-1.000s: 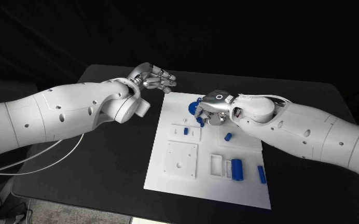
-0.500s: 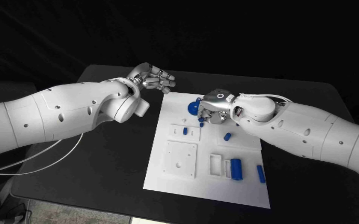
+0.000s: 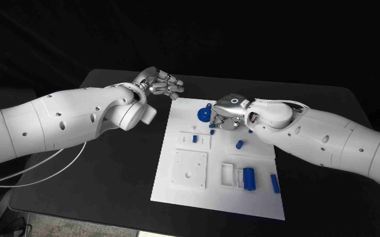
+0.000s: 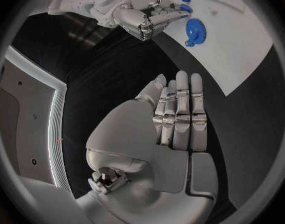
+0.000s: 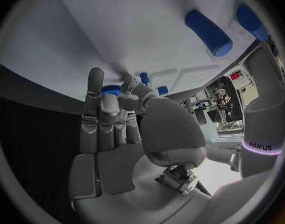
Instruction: Assemble the parts on the task board
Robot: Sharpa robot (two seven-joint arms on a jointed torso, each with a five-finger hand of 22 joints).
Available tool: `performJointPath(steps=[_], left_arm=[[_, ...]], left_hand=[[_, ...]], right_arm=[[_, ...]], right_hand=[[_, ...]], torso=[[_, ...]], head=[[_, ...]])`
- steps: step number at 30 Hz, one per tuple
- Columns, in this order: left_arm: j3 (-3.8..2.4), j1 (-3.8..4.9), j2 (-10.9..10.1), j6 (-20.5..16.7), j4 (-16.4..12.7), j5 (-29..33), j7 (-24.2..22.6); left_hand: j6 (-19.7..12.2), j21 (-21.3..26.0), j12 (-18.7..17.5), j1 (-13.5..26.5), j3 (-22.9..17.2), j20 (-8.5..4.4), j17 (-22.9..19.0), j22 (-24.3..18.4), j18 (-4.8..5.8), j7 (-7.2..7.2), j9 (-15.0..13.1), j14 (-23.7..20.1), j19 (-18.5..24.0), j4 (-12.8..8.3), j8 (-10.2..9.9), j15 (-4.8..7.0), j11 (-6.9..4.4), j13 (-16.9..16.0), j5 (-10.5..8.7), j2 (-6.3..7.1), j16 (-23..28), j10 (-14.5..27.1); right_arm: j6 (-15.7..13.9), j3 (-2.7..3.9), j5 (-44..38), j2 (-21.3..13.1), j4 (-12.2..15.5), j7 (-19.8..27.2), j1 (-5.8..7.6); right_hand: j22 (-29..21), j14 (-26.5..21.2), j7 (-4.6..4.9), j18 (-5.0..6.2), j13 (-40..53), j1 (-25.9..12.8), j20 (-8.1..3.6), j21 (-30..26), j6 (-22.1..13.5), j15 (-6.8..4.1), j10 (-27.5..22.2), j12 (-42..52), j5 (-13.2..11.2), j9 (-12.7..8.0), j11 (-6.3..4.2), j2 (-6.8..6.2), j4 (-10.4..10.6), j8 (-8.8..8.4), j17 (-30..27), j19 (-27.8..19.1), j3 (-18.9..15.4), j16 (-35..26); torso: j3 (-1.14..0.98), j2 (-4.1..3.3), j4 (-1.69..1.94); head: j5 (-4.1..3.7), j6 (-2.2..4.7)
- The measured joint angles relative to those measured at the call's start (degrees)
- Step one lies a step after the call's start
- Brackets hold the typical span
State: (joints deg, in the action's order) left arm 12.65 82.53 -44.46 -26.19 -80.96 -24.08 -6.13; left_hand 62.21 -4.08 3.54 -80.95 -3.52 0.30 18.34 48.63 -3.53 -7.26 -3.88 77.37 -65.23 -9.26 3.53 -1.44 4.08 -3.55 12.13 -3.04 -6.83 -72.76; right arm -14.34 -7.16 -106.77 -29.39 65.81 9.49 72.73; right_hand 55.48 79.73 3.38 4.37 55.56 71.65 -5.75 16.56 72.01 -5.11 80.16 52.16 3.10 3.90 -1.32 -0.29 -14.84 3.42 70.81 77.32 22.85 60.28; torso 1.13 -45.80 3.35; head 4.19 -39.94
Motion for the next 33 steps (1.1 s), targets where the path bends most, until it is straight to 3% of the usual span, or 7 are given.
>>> performJointPath(steps=[11, 26, 33], left_arm=[[0.0, 0.01, -0.18, 0.19, -0.03, 0.0, 0.17], [0.0, 0.01, -0.44, 0.59, -0.09, 0.01, 0.33], [0.01, 0.01, -0.56, 0.84, -0.09, 0.01, 0.45]], left_hand=[[0.0, 0.0, 0.0, 0.0, 0.0, -0.22, -0.18, 0.99, -0.01, 0.0, 0.0, 0.0, 0.23, 0.0, 0.0, 0.0, 0.0, 0.0, 0.0, 0.0, 0.0, 0.0], [-0.2, 0.0, 0.0, 0.0, 0.0, -0.01, -0.27, 1.45, 0.0, -0.2, 0.0, 0.0, 0.44, 0.0, 0.0, 0.0, 0.2, 0.0, 0.0, 0.0, 0.0, 0.2], [-0.2, 0.0, 0.0, 0.0, 0.0, -0.01, -0.26, 1.44, -0.01, -0.2, 0.0, -0.2, 0.44, 0.0, 0.0, -0.2, 0.2, 0.0, 0.0, 0.0, 0.0, 0.2]], right_arm=[[-1.0, -0.04, 4.72, -1.54, 1.22, 0.08, -0.27], [-1.04, 0.09, 10.45, -2.93, 1.93, -0.1, -0.3], [0.23, 0.8, 12.0, -3.77, 2.62, -0.82, -0.3]], right_hand=[[-1.7, -0.01, -0.14, 0.0, 0.62, -1.23, -0.49, -1.82, 0.13, 0.01, -0.11, -0.01, -0.01, 0.13, -0.11, 1.21, 0.14, -0.12, 0.35, 1.31, 1.71, 0.0], [-1.69, -0.03, -0.2, 0.0, 1.08, -1.31, -0.49, -2.18, 0.17, 0.03, -0.21, -0.02, -0.05, 0.22, -0.21, 1.15, -0.27, 0.06, 0.49, 1.72, 2.46, -0.22], [-1.4, -0.03, -0.2, 0.0, 1.28, -1.68, -0.49, -2.39, 0.16, 0.03, -0.21, -0.02, -0.05, 0.28, -0.21, 1.19, -0.61, 0.05, 0.49, 1.72, 2.81, -0.22]], torso=[[0.01, -0.02, 0.01], [0.03, -0.08, -0.05], [0.03, -0.08, -0.04]], head=[[-0.24, 0.15], [-0.87, 0.42], [-1.18, 0.44]])
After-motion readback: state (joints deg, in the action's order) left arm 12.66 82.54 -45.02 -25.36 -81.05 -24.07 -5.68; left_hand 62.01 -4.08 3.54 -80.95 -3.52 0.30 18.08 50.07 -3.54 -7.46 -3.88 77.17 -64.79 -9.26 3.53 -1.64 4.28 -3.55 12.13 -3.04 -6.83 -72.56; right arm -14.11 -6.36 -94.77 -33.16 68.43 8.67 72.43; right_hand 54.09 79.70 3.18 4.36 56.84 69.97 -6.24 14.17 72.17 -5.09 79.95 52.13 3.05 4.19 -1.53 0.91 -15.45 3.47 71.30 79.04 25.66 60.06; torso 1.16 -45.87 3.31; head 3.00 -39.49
